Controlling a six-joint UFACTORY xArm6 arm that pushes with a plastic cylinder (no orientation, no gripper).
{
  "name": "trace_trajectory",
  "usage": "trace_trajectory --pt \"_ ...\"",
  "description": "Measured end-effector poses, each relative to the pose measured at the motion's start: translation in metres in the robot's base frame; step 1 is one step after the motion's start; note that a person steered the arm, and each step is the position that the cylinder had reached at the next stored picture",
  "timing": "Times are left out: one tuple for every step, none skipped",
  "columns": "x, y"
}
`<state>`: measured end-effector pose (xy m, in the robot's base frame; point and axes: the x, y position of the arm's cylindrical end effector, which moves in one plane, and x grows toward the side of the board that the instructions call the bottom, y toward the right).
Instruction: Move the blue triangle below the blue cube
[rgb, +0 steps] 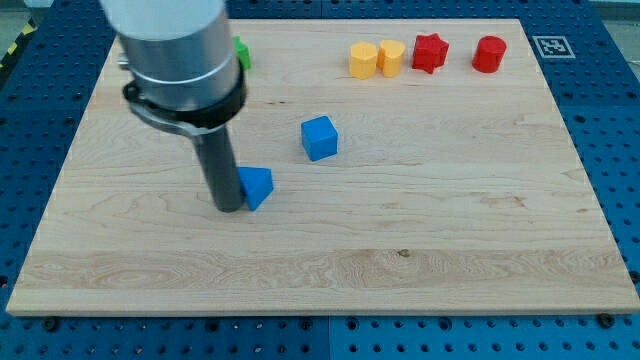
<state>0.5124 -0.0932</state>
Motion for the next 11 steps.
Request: trace_trajectory --pt "0.0 0.028" --pt "0.0 0.03" --pt "-0.005 -0.022" --pt "-0.039 -0.044" --pt "-0.051 -0.018" --pt "-0.037 0.012" --pt "-0.024 0.033" --pt "-0.024 0.052" --pt "-0.024 0.061" --pt "-0.013 0.063" --pt "-0.014 0.027"
